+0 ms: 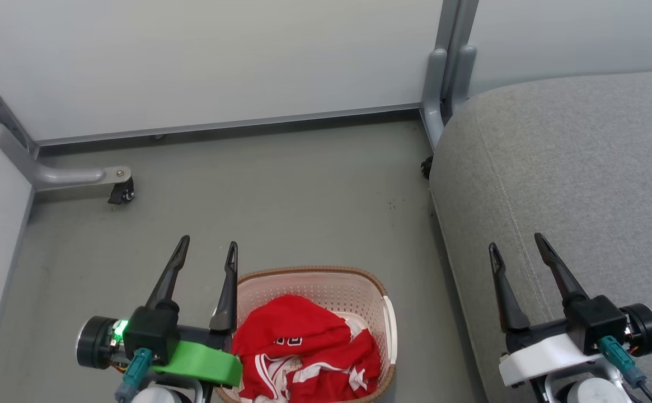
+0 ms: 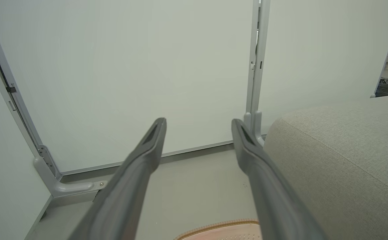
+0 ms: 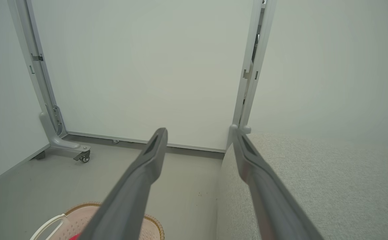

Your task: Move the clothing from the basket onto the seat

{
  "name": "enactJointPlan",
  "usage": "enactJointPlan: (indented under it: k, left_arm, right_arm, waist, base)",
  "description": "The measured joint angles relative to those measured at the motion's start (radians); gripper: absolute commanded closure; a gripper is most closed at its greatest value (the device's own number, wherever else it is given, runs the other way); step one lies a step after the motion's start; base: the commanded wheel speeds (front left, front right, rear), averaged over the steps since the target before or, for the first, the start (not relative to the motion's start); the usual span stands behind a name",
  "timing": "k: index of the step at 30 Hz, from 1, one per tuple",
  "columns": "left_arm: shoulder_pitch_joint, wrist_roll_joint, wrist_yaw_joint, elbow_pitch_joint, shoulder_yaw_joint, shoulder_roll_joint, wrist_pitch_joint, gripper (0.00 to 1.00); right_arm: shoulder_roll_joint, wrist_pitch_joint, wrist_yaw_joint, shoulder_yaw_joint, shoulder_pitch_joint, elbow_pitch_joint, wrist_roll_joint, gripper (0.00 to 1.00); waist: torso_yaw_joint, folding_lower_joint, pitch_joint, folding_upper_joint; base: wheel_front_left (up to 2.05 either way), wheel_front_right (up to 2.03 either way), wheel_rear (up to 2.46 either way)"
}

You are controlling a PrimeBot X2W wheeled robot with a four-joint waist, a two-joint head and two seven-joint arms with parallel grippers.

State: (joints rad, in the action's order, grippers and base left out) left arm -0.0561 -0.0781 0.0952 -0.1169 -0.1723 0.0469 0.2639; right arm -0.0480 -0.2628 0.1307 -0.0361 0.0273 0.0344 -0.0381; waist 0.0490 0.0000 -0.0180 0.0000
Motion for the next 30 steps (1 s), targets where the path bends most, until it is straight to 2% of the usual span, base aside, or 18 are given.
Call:
enactJointPlan:
  k: [12, 18, 22, 30]
  left_arm:
    - [0.0, 0.0, -0.008, -0.001, -0.007, 0.0, 0.0, 0.0]
    - [-0.006, 0.007, -0.005, -0.043, -0.028, 0.001, 0.0, 0.0]
    - [-0.084, 0.01, 0.01, -0.099, -0.069, 0.001, 0.0, 0.0]
    - [-0.293, 0.014, 0.01, -0.236, -0.127, 0.001, 0.0, 0.0]
  right_arm:
    - [0.0, 0.0, 0.0, -0.003, 0.0, 0.001, -0.001, 0.0]
    - [0.0, 0.0, 0.0, 0.035, -0.003, 0.008, 0.027, 0.0]
    - [-0.001, 0.0, 0.0, 0.061, -0.058, 0.0, 0.053, 0.0]
    - [-0.001, 0.0, 0.0, 0.088, -0.205, -0.045, 0.065, 0.0]
  waist:
    - [0.002, 0.0, -0.008, 0.0]
    - [-0.005, 0.0, -0.031, 0.0]
    - [-0.011, 0.0, -0.076, 0.0]
    - [-0.034, 0.0, -0.234, 0.0]
  base:
    - [0.0, 0.0, 0.0]
    - [0.0, 0.0, 0.0]
    - [0.0, 0.0, 0.0]
    - [0.0, 0.0, 0.0]
